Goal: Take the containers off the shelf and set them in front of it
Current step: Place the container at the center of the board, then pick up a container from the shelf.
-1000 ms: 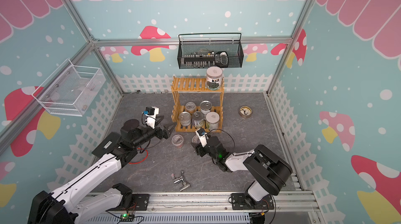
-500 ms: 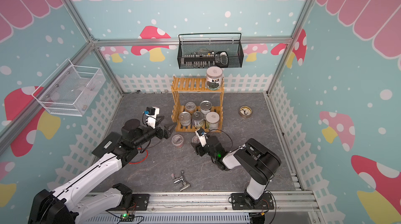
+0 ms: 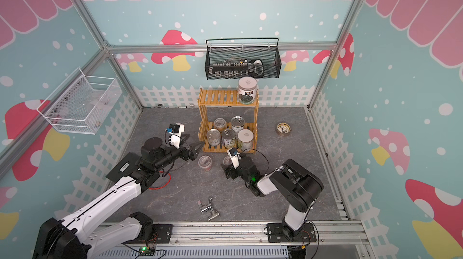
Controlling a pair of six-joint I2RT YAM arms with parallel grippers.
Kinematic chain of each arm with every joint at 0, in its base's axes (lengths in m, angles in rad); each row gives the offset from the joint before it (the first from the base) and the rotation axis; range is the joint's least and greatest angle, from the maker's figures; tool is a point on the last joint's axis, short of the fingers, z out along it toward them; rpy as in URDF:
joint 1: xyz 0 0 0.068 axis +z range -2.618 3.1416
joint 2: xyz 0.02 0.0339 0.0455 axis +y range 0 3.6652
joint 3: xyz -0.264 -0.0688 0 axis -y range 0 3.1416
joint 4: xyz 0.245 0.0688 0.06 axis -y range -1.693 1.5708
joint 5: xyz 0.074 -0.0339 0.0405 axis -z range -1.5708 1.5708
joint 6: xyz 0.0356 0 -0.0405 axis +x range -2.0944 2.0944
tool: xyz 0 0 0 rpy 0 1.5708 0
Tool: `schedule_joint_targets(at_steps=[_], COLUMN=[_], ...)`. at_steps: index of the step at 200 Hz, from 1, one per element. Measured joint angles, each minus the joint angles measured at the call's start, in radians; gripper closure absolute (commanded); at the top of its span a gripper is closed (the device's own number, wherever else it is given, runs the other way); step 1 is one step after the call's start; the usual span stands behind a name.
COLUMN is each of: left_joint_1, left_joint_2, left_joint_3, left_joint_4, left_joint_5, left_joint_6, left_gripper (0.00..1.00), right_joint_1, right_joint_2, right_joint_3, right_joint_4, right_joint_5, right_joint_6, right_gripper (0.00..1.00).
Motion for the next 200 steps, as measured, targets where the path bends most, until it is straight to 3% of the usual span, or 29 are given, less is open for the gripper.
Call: schedule_joint_targets(at_steps=[39,89,130,163,200], left_joint_1=[0.0,0.0,0.0,0.0,0.0], left_joint_2=[0.0,-0.002,-0.002,-0.004,-0.011], left_joint_3=[0.0,0.0,0.0,0.003,0.011], left_joint_4=[-0.001,-0.007,-0.008,-0.008,-0.009], left_joint_5=[0.0,0.0,0.003,0.01,0.017], left_joint_6=[0.001,0.004,0.004,0.004,0.003], left_gripper=[0.01,0.01,0.01,0.01,0.01], right_joint_1=[-0.002,-0.01,-0.129,-0.235,-0.303], right_joint_2=[-0.117,-0.407,-0.545,-0.557,-0.452], right_joint_3=[-0.003,0.012,0.187,0.374,0.591], right_joint_4=[-0.061,-0.253,-0.466,-0.558,-0.638], right_joint_5=[-0.026,-0.013,-0.009,-0.021,-0.05], right_joint_6=[-0.007,-0.045,-0.074,-0.099,-0.129], right_gripper=[0.01,0.01,0.01,0.01,0.01])
